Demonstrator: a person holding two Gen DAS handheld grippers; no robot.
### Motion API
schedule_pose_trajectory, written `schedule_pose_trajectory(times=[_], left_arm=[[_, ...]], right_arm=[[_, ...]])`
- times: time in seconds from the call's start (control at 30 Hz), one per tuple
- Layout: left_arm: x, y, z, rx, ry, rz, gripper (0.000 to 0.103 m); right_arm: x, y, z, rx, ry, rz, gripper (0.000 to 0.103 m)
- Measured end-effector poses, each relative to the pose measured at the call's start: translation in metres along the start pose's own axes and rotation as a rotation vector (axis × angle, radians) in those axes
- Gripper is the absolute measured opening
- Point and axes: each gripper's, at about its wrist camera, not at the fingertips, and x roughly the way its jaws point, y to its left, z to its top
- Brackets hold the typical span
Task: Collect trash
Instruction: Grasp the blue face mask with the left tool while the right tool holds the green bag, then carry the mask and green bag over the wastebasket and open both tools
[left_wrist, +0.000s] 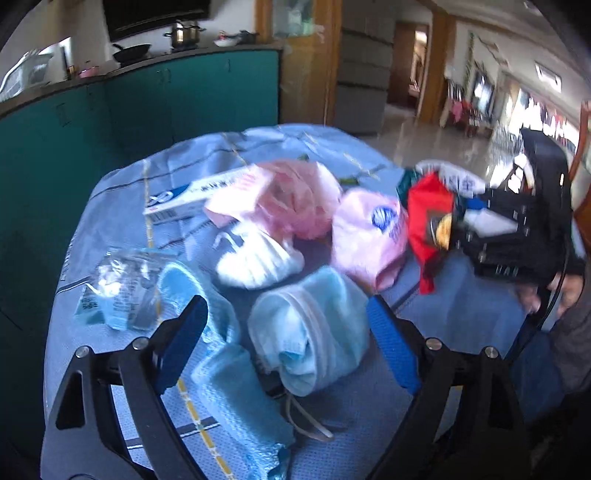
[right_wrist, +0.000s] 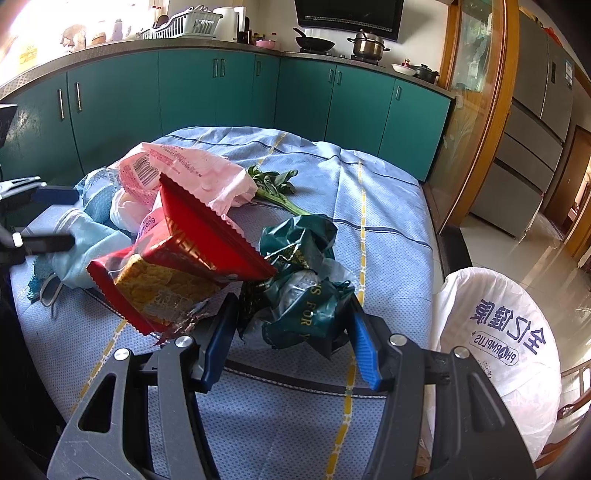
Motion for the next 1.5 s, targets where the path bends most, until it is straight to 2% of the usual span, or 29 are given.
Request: schedule_pose_trajectory(times=[0.07,0.17,0.33,0.43,0.53,1.1,1.5], left_arm=[[0.006,-0.007,-0.002,0.034,0.025,0.002,0.088],[0.011,-0.014,-0.004,0.064,0.043,-0.007,0.079],[0.022,-0.017,-0.006,0.077,0.083,-0.009,0.048],[0.020,-0.016,-0.005,0.074,0.067,-0.014,0.038],[0.017,-0.013,-0.003,0.058,0.052,-0.012,0.032],[-0.019,0.012,0.014,-0.061,-0.171,0.006,0.029],[-0.021,0.009,0.011,-0.059,-0.164,0.026,0.029]], right_arm=[[0.001,0.001,0.000,-0.002,0.002,0.000,0.057],[0.001,0.002,-0.001,-0.007,0.003,0.000,0.057],[0.001,0.002,-0.001,-0.005,0.006,-0.002,0.057],[0.001,0.002,-0.001,-0.005,0.005,-0.001,0.057],[0.001,0.002,-0.001,-0.005,0.006,-0.002,0.057],[-0.001,0.001,-0.001,0.002,-0.007,-0.001,0.057],[-0.003,0.001,-0.001,0.004,-0.013,-0.008,0.057]])
